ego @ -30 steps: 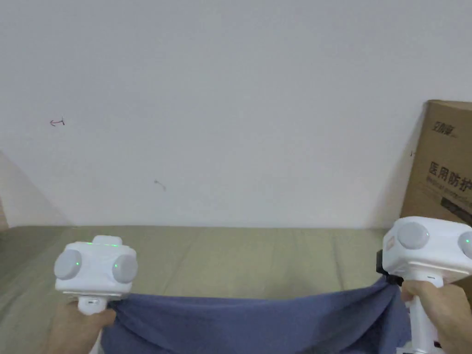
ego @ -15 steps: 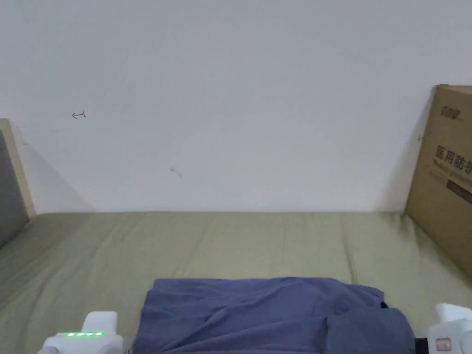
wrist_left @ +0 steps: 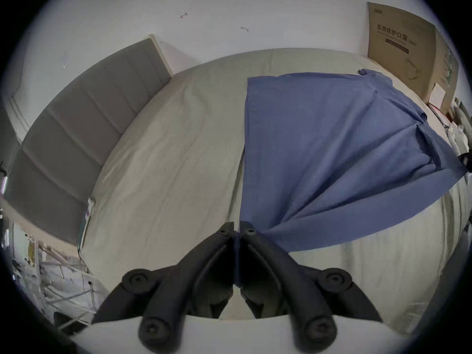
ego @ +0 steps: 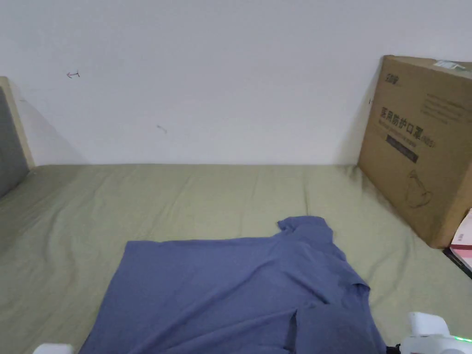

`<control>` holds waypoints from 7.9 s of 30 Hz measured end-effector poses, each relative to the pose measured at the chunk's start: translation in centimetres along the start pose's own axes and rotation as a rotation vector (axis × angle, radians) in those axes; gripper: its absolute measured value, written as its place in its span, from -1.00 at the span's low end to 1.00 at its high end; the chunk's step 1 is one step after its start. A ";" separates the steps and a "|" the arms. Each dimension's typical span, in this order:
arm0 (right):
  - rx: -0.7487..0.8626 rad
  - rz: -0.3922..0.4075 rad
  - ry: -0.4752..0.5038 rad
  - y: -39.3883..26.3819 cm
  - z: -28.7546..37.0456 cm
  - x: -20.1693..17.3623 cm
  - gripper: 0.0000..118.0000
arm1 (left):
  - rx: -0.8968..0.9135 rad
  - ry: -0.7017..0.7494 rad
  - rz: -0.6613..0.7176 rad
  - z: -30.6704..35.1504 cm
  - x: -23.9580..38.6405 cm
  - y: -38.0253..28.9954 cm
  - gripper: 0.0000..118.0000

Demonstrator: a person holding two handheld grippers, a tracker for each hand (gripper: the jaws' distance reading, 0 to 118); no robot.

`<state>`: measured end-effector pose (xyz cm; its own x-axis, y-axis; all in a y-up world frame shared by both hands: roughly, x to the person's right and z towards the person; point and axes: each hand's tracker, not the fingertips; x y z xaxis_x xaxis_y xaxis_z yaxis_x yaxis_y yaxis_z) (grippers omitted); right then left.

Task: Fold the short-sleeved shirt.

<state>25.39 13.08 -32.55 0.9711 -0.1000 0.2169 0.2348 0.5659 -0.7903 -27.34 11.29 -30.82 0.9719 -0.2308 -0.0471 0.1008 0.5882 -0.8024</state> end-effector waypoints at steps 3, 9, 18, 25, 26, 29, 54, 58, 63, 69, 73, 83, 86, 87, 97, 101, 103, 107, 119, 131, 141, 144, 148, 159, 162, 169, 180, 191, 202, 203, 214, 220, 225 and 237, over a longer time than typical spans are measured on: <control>0.014 0.000 -0.012 -3.6 2.3 1.3 -0.99 | -0.003 -0.013 0.015 2.1 -0.6 -3.1 -0.96; 0.008 -0.022 -0.004 -8.4 5.2 2.8 -0.99 | 0.006 -0.034 0.044 4.7 -0.6 -6.3 -0.96; 0.068 -0.034 -0.023 -11.1 7.1 2.0 -0.43 | 0.023 -0.047 0.054 5.9 -0.9 -7.3 -0.05; 0.124 0.073 -0.025 -11.7 10.5 0.9 0.40 | 0.078 -0.174 0.199 9.3 -2.4 -7.5 0.69; 0.127 0.082 0.008 -12.0 11.0 0.7 0.15 | 0.081 -0.202 0.217 9.9 -2.6 -7.7 0.52; 0.121 0.074 0.021 -12.9 11.3 0.3 -0.96 | 0.100 -0.263 0.232 11.0 -2.8 -8.8 -0.98; 0.042 0.025 0.088 -14.2 9.9 1.3 -1.00 | -0.166 -0.246 0.316 2.7 -4.1 -10.6 -0.97; 0.047 -0.001 0.076 -13.8 9.9 2.0 -1.00 | -0.144 -0.239 0.312 3.3 -4.2 -10.4 -0.97; 0.007 0.028 0.023 -12.7 9.1 2.5 0.09 | -0.147 -0.220 0.244 4.3 -2.9 -10.0 -0.97; -0.103 0.067 0.052 -11.2 5.6 3.3 -0.13 | -0.144 -0.214 0.213 5.0 -2.4 -9.7 -0.97; -0.199 0.021 0.027 -11.6 3.0 3.7 -0.99 | -0.151 -0.209 0.203 4.9 -2.6 -9.6 -0.97; -0.095 0.039 0.053 -10.1 7.5 3.5 -0.99 | -0.123 -0.203 0.198 6.6 -3.2 -7.8 -0.97; -0.073 0.042 0.056 -8.7 8.6 3.2 -0.99 | -0.087 -0.193 0.190 7.4 -3.8 -5.8 -0.97; -0.066 0.046 0.055 -8.0 8.7 3.0 -0.99 | -0.076 -0.193 0.182 7.6 -3.9 -4.9 -0.97; -0.093 -0.013 0.037 0.3 0.6 2.6 -0.99 | -0.079 -0.144 0.060 0.1 -1.5 5.1 -0.50; -0.099 0.041 -0.031 1.1 -1.4 1.2 0.38 | -0.151 -0.145 0.065 -3.0 -1.2 5.8 0.75; -0.101 0.051 -0.024 1.0 -0.9 1.1 0.50 | -0.149 -0.175 0.127 -2.5 -2.0 5.3 0.74; -0.036 0.047 0.031 0.5 2.8 1.4 0.44 | -0.111 -0.208 0.174 0.5 -3.6 3.0 0.68; -0.091 0.041 0.089 -6.0 4.1 1.0 -1.00 | -0.150 -0.212 0.256 -0.3 -4.1 -2.4 0.25; -0.140 -0.015 0.073 -7.7 4.2 2.5 -0.83 | -0.212 -0.203 0.231 -3.8 -2.6 -0.4 -0.85; -0.138 -0.144 0.036 -5.7 -0.4 5.3 0.49 | -0.210 -0.206 0.145 -2.4 -1.6 0.4 -0.86; -0.253 -0.156 -0.020 -6.4 -3.2 5.2 0.10 | -0.212 -0.208 0.148 -2.4 -1.6 0.3 -0.86; -0.166 0.065 -0.104 -5.9 -1.1 2.8 -0.88 | -0.206 -0.209 0.123 -1.7 -1.7 0.6 -0.86; -0.092 -0.043 -0.028 -4.8 4.3 5.5 -0.89 | -0.100 -0.164 0.064 3.1 -2.6 0.7 -0.86; -0.082 -0.004 -0.051 -5.1 6.0 5.7 -0.89 | -0.102 -0.161 0.030 4.2 -2.8 -0.5 -0.86; -0.182 0.050 -0.076 -9.7 5.7 6.1 -0.89 | -0.201 -0.145 -0.003 4.7 -3.2 -6.3 -0.86; -0.102 -0.004 -0.019 -8.3 7.7 5.6 0.20 | -0.130 -0.212 0.142 5.8 -4.6 -5.2 0.70; -0.055 0.068 0.087 -3.3 4.2 0.5 -1.00 | -0.060 -0.281 0.181 5.1 -0.5 1.0 -1.00; -0.044 0.137 0.055 9.6 -5.0 -0.7 0.27 | -0.069 -0.259 0.107 1.3 1.2 6.1 -1.00; -0.059 0.160 0.051 11.0 -6.7 -0.7 0.54 | -0.072 -0.260 0.099 1.0 1.5 6.5 -1.00; -0.269 0.079 0.039 16.9 -19.6 0.3 0.17 | -0.161 -0.248 0.079 -3.3 3.1 8.0 -1.00; -0.180 0.106 0.028 17.3 -17.4 -0.2 -1.00 | -0.152 -0.249 0.069 -2.9 3.2 8.2 -1.00; -0.173 0.136 0.022 17.6 -16.7 -0.5 -1.00 | -0.147 -0.246 0.075 -2.5 2.9 8.2 -1.00; -0.156 0.184 0.045 18.2 -15.8 -1.0 -1.00 | -0.121 -0.193 0.192 -12.1 -1.8 17.4 0.84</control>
<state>29.34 10.54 -56.18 0.9983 -0.0450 0.0381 0.0541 0.4448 -0.8940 -29.93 12.54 -51.93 0.9943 0.0348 -0.1004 -0.1041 0.5077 -0.8552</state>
